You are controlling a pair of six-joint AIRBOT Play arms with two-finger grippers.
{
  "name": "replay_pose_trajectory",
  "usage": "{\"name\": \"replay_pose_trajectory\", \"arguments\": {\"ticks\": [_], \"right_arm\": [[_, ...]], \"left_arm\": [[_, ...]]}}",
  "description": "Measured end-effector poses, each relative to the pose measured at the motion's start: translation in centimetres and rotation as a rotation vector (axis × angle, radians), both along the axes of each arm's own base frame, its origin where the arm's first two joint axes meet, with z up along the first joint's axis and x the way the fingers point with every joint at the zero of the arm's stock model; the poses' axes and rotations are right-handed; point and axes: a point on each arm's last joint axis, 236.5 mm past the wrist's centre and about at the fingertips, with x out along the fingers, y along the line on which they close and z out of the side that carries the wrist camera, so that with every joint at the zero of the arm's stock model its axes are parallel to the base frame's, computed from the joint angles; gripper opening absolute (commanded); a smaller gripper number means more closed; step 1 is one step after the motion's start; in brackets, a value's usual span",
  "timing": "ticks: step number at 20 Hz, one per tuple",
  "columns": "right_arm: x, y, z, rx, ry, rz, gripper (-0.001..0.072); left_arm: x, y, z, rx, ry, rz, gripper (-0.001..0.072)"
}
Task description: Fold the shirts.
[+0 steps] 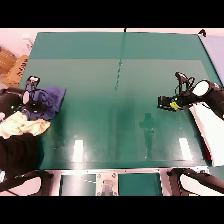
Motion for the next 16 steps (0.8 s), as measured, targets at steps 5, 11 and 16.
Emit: {"name": "replay_pose_trajectory", "arguments": {"ticks": [5, 11, 16], "right_arm": [[-0.4, 0.1, -0.1, 0.002, 0.019, 0.005, 0.0017], [-1.4, 0.3, 0.5, 0.007, 0.057, 0.021, 0.0016], [-1.7, 0.4, 3.3, 0.006, 0.002, 0.031, 0.0017]], "left_arm": [[5.5, -3.3, 6.7, -0.045, -0.129, -0.027, 0.0031], [8.7, -17.9, 18.4, -0.314, -0.276, -0.216, 0.0031], [3.2, -32.1, 18.0, -0.581, -0.154, -0.423, 0.0040]]}}
